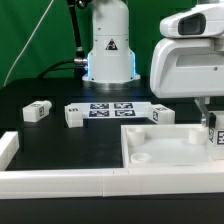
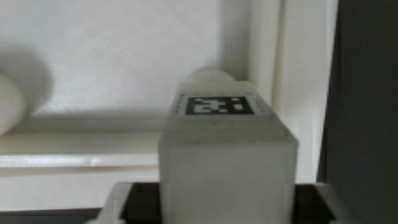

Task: Assemble one leg

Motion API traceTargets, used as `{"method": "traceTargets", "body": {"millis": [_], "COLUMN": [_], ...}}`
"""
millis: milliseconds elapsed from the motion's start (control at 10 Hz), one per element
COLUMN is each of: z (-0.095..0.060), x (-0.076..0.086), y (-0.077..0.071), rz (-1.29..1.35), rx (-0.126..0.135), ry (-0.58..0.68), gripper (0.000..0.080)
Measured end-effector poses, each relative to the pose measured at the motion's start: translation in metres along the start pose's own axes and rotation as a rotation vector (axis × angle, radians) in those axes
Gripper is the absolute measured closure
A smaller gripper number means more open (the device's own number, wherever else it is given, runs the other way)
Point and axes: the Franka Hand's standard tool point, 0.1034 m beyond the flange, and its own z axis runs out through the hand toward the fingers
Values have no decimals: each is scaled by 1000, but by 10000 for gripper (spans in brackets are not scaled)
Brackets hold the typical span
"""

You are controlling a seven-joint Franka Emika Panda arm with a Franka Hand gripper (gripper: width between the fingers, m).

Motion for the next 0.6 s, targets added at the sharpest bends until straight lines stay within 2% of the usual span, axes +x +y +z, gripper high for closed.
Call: {"method": "traceTargets", "body": {"millis": [200, 600], "z": [0, 1], "x": [0, 1], "y": [0, 6], "rz": [88, 577], "rx": [9, 64], "ry": [0, 24], "gripper": [508, 508]}}
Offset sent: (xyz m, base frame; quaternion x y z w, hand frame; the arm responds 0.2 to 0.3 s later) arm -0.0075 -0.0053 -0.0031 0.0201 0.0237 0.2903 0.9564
